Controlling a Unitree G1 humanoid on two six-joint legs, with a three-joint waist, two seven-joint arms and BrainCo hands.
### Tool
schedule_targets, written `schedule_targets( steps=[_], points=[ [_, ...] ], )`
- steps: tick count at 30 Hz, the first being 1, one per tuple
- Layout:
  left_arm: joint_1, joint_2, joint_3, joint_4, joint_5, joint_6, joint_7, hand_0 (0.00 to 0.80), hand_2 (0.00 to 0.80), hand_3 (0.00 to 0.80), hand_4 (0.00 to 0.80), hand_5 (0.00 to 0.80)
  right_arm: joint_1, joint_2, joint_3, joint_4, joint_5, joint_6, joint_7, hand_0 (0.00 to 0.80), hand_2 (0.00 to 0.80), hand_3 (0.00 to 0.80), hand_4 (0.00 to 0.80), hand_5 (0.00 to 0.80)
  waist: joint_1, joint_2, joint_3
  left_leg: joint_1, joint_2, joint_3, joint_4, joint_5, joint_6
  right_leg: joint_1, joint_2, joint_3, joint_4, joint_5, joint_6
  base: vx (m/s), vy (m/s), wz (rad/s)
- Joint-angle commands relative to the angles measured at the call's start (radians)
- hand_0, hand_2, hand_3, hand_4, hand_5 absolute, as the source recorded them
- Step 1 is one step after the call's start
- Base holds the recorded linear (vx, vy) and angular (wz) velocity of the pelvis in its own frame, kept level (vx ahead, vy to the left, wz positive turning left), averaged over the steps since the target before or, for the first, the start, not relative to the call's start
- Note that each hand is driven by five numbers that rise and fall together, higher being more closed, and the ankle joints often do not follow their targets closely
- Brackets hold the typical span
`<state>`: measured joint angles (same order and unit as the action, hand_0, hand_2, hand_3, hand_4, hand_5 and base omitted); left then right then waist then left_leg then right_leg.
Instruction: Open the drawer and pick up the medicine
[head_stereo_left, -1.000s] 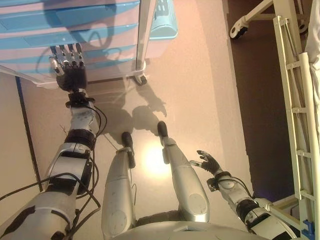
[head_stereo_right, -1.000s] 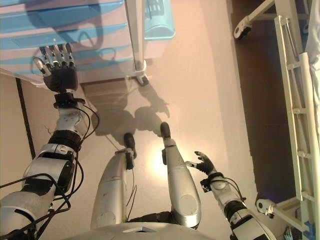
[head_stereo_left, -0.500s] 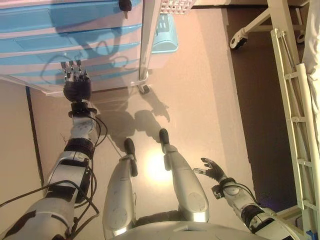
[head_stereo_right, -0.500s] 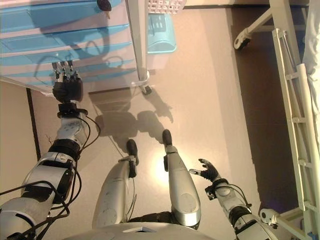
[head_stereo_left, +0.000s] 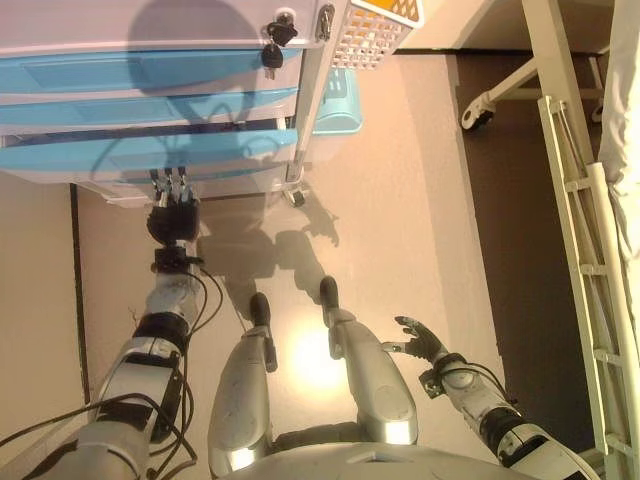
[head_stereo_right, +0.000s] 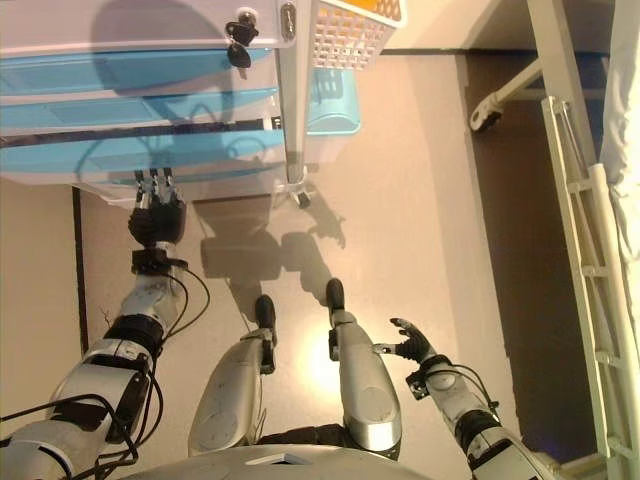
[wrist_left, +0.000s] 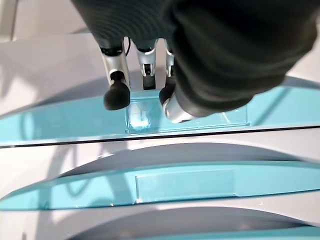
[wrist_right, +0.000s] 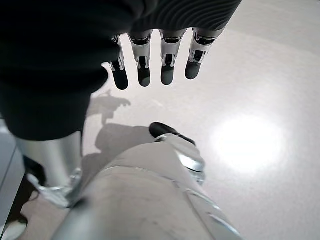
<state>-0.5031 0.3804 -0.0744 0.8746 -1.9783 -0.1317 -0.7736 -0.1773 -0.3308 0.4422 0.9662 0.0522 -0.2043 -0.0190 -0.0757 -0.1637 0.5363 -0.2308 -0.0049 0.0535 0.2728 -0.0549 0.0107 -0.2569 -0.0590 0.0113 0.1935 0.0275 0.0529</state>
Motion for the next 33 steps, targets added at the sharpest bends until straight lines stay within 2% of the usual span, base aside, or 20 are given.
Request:
schedule_targets(
  steps=[1,6,8,12,18,24,26,29,33],
  points=[
    [-0.043,0.075,0.117,-0.207,0.006,-0.023,-0.39,0.8,0.8,0.8,0.8,0.8,0.078,-0.027,0.012,0.001,-0.016,0.003,-0.006,0.0,0.0,0.0,0.0,0.0,0.061,0.03,-0.134,-0.064,-0.02,-0.02,0.051,-0.077,0.028,-0.021,0.024,-0.014,0.096,-0.098,-0.051,-0.077,-0.066,0.23],
    [0.121,-0.024,0.086,-0.194,0.006,0.02,-0.515,0.8,0.8,0.8,0.8,0.8,0.086,-0.03,-0.017,0.002,-0.045,0.013,0.017,0.0,0.0,0.0,0.0,0.0,0.092,0.047,-0.149,-0.005,-0.017,-0.051,0.011,-0.065,0.021,0.032,0.016,-0.046,0.107,-0.125,-0.054,-0.053,-0.076,0.2],
    [0.212,-0.076,0.078,-0.176,0.008,0.048,-0.564,0.8,0.8,0.8,0.8,0.8,0.098,-0.032,-0.04,0.003,-0.069,0.018,0.032,0.0,0.0,0.0,0.0,0.0,0.106,0.064,-0.164,0.027,-0.019,-0.071,-0.013,-0.056,0.014,0.064,0.007,-0.065,0.103,-0.137,-0.054,0.009,-0.055,0.22],
    [0.362,-0.143,0.109,-0.12,0.064,0.104,-0.56,0.8,0.8,0.8,0.8,0.8,0.118,-0.043,-0.081,0.007,-0.139,0.027,0.066,0.0,0.0,0.0,0.0,0.0,0.131,0.106,-0.201,0.079,-0.02,-0.1,-0.057,-0.036,-0.001,0.13,-0.006,-0.101,0.076,-0.152,-0.056,0.068,-0.051,0.27],
    [0.544,-0.166,0.207,-0.003,0.14,0.186,-0.45,0.8,0.8,0.8,0.8,0.8,0.128,-0.057,-0.15,0.04,-0.179,0.036,0.086,0.0,0.0,0.0,0.0,0.0,0.167,0.155,-0.248,0.134,-0.032,-0.137,-0.099,-0.026,-0.02,0.204,-0.032,-0.16,0.035,-0.171,-0.055,0.068,-0.037,0.28],
    [0.664,-0.155,0.314,0.092,0.27,0.228,-0.188,0.8,0.8,0.8,0.8,0.8,0.119,-0.064,-0.212,0.125,-0.184,0.021,0.072,0.0,0.0,0.0,0.0,0.0,0.208,0.197,-0.292,0.162,-0.057,-0.174,-0.121,-0.021,-0.03,0.244,-0.056,-0.204,0.014,-0.182,-0.052,0.06,-0.005,0.33],
    [0.691,-0.149,0.343,0.107,0.308,0.246,-0.137,0.8,0.8,0.8,0.8,0.8,0.113,-0.07,-0.231,0.147,-0.175,0.016,0.065,0.0,0.0,0.0,0.0,0.0,0.219,0.206,-0.303,0.167,-0.066,-0.182,-0.126,-0.021,-0.029,0.252,-0.059,-0.209,0.003,-0.18,-0.05,0.046,0.029,0.25],
    [0.724,-0.137,0.381,0.118,0.365,0.277,-0.129,0.8,0.8,0.8,0.8,0.8,0.108,-0.077,-0.261,0.18,-0.169,0.0,0.065,0.0,0.0,0.0,0.0,0.0,0.235,0.218,-0.324,0.174,-0.079,-0.192,-0.134,-0.02,-0.027,0.262,-0.06,-0.216,-0.013,-0.175,-0.047,0.044,0.04,0.29],
    [0.736,-0.125,0.387,0.114,0.397,0.282,-0.14,0.8,0.8,0.8,0.8,0.8,0.108,-0.077,-0.279,0.209,-0.163,-0.026,0.057,0.0,0.0,0.0,0.0,0.0,0.246,0.222,-0.344,0.184,-0.089,-0.197,-0.145,-0.019,-0.022,0.275,-0.06,-0.222,-0.028,-0.168,-0.044,0.04,0.036,0.13]
  ],
)
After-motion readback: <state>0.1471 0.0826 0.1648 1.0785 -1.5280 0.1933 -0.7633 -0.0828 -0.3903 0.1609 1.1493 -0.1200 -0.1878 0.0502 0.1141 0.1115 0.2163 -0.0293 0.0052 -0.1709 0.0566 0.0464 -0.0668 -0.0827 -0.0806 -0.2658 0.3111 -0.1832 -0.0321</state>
